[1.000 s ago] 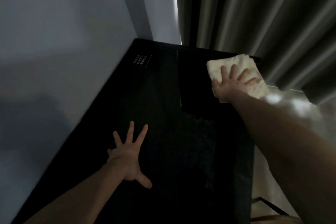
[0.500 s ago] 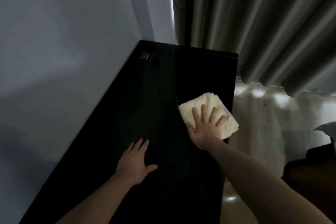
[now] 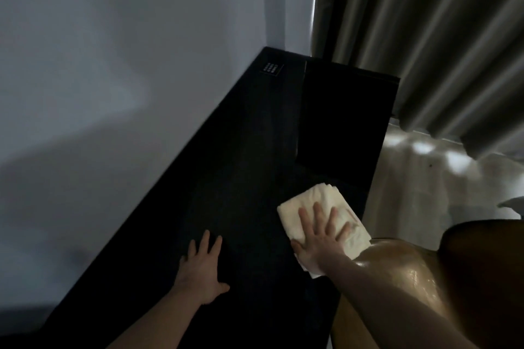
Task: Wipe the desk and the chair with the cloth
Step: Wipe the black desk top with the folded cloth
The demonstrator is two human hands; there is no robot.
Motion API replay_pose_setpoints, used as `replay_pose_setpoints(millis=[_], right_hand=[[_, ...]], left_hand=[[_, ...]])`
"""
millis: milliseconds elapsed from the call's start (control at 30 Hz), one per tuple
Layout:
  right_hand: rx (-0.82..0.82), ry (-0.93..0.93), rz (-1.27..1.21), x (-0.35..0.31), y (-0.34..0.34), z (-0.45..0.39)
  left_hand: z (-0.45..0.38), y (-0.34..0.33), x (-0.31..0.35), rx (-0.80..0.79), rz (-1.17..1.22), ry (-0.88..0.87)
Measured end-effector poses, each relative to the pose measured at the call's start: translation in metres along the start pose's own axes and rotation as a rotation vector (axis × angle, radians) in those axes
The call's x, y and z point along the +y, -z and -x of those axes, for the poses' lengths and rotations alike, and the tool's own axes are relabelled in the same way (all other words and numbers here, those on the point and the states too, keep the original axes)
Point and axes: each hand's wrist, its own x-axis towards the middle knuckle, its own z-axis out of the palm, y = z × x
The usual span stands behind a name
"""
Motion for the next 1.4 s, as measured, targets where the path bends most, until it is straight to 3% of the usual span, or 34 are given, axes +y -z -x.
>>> replay_pose_setpoints(millis=[267,567,800,1067,1400], right_hand=[[-0.033,-0.114,-0.139,0.004,0.037,-0.051],[0.017,-0.235,-0.141,0.054,0.151,-0.189],[0.083,-0.306,-0.166,0.068,0.207,-0.253],[0.079,-0.256,-0.101,0.065,0.186,-0.235],[-0.003,-0.067,-0.047,0.011,0.068,-0.082]], left_hand=[[-0.054,0.067,0.031,0.125,0.015,-0.018],[-0.144,0.127,0.072,0.087,0.006,0.001],[-0.162,0.137,0.088,0.044,-0.017,0.038],[-0.151,0.125,0.081,0.102,0.054,0.027],[-0.032,0.030,0.006,0.194,0.131,0.018]])
